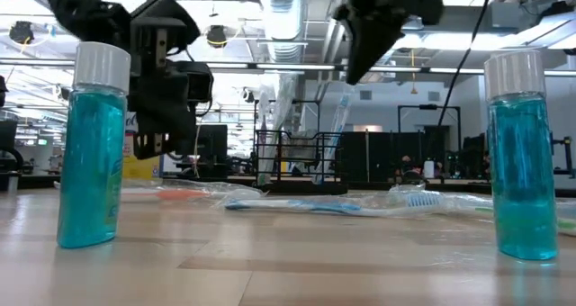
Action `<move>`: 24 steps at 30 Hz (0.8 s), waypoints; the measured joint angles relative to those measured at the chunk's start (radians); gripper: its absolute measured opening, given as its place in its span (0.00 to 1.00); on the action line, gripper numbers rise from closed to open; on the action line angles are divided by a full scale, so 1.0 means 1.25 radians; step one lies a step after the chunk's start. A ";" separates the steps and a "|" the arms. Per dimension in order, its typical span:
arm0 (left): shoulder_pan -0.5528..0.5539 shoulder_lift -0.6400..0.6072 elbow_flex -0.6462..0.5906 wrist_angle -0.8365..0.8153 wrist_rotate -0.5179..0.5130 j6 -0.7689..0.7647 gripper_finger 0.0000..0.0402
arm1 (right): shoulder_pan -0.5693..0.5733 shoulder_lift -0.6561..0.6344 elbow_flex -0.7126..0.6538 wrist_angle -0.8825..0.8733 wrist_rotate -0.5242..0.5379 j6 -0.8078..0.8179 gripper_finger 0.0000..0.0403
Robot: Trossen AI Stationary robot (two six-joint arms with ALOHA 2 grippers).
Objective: Pick & Place toothbrushing station
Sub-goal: Put the orange toothbrush into the black mesh organizer
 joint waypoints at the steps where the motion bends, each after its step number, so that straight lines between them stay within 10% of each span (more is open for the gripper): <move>1: -0.010 0.000 0.019 -0.054 -0.033 0.019 0.00 | -0.003 -0.018 -0.022 -0.019 0.000 0.015 0.00; 10: -0.106 0.002 0.163 -0.294 -0.228 0.122 0.00 | -0.033 -0.174 -0.201 -0.015 0.002 0.156 0.00; 24: -0.123 0.035 0.173 -0.310 -0.248 0.120 0.14 | -0.025 -0.233 -0.261 0.012 0.002 0.211 0.00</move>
